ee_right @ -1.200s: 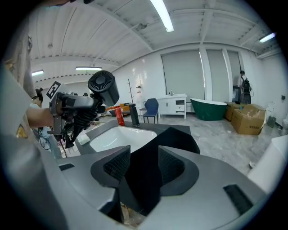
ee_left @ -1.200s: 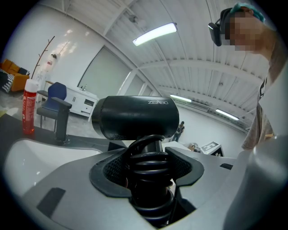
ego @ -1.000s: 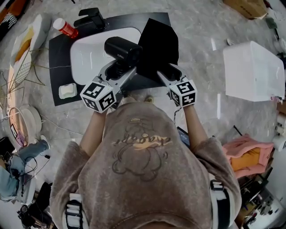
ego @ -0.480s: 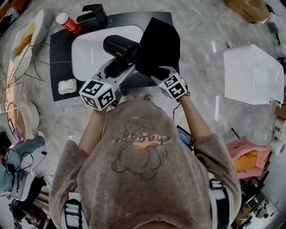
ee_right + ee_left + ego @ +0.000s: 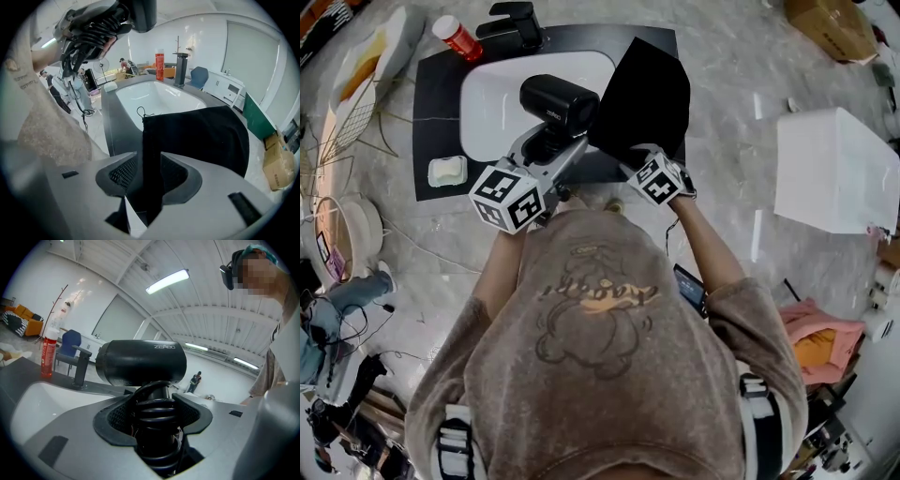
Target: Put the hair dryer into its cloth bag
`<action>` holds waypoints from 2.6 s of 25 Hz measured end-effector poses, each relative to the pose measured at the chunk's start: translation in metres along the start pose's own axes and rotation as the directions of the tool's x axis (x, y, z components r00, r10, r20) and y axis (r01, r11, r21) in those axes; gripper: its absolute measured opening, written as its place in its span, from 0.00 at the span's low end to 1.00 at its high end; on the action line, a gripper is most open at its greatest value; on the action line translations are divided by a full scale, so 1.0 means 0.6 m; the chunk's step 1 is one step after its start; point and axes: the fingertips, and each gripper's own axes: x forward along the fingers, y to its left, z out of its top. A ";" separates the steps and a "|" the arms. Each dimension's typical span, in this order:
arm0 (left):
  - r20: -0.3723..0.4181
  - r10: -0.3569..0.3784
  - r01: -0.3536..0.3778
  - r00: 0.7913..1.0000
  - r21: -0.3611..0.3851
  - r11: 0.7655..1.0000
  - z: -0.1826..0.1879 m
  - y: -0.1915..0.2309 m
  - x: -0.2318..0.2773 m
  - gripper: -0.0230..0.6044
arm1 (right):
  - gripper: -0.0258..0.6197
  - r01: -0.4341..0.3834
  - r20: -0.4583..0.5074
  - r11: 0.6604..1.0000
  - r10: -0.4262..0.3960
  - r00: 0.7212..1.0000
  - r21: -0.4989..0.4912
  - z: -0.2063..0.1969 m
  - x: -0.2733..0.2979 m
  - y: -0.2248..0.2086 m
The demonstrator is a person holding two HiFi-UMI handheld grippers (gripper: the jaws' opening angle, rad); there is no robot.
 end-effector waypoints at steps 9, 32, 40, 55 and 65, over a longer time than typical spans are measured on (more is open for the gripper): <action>-0.004 0.033 -0.033 0.999 -0.006 0.999 -0.006 0.008 -0.018 0.45 | 0.17 0.006 -0.045 0.998 -0.009 0.999 -0.067 -0.012 0.020 0.002; -0.004 0.009 -0.009 1.000 -0.036 0.999 -0.011 0.009 -0.024 0.45 | 0.09 -0.005 0.021 0.996 0.003 1.000 0.087 0.000 -0.005 -0.011; -0.009 0.007 -0.007 1.000 -0.034 0.999 -0.013 0.008 -0.023 0.45 | 0.13 -0.007 0.004 0.997 0.007 1.000 0.078 -0.009 0.003 -0.007; -0.015 -0.011 0.010 1.000 -0.038 0.999 -0.015 0.010 -0.014 0.45 | 0.07 -0.022 0.051 0.990 0.015 0.999 0.142 0.008 -0.021 -0.021; -0.018 -0.022 0.022 1.000 -0.034 0.999 -0.014 0.005 -0.014 0.45 | 0.11 -0.029 0.032 0.995 0.026 0.999 0.092 0.007 -0.018 -0.011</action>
